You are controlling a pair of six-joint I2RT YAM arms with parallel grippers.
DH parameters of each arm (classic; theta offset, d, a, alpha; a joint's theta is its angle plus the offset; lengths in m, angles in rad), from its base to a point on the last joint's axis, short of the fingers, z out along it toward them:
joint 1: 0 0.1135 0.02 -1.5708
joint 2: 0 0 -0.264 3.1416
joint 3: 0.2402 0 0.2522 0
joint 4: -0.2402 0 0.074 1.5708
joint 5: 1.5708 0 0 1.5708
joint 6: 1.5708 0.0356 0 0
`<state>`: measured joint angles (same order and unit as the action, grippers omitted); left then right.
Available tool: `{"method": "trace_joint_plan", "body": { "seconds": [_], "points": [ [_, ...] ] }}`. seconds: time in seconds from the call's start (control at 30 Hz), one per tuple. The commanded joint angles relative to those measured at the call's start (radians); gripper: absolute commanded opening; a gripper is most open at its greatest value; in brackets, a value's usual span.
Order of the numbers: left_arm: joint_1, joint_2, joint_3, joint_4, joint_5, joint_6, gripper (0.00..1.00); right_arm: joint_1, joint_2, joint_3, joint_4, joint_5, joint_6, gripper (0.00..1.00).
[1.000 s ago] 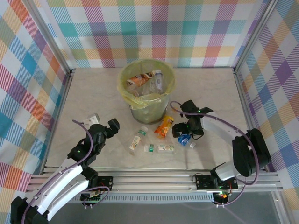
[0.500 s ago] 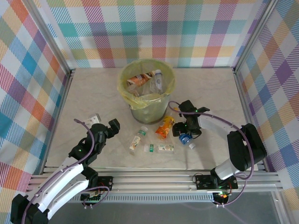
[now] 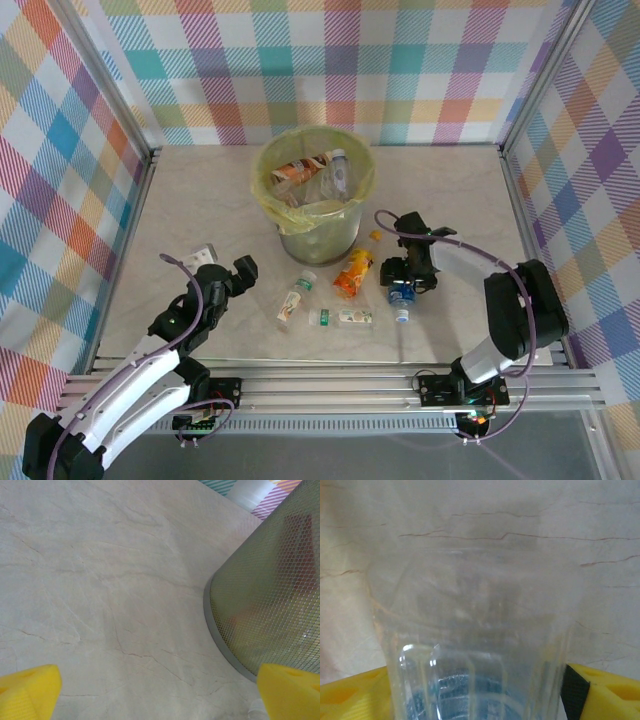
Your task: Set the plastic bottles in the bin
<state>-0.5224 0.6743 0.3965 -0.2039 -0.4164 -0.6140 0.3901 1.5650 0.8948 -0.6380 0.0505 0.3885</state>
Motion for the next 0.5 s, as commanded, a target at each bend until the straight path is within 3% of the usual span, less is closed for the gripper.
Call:
{"method": "trace_joint_plan", "body": {
  "seconds": [0.0, 0.2, 0.47],
  "points": [
    [-0.008, -0.002, 0.019, 0.004, -0.004, -0.012, 1.00, -0.015, 0.025, -0.019, 0.017, -0.020, 0.039, 0.80],
    [-0.008, 0.002, 0.018, -0.005, -0.019, -0.024, 1.00, -0.021, 0.021, -0.025, 0.027, -0.004, 0.064, 0.64],
    [-0.008, 0.011, 0.018, -0.002, -0.028, -0.029, 1.00, -0.020, -0.184, 0.012, -0.081, 0.079, 0.078, 0.51]
  ]
}}
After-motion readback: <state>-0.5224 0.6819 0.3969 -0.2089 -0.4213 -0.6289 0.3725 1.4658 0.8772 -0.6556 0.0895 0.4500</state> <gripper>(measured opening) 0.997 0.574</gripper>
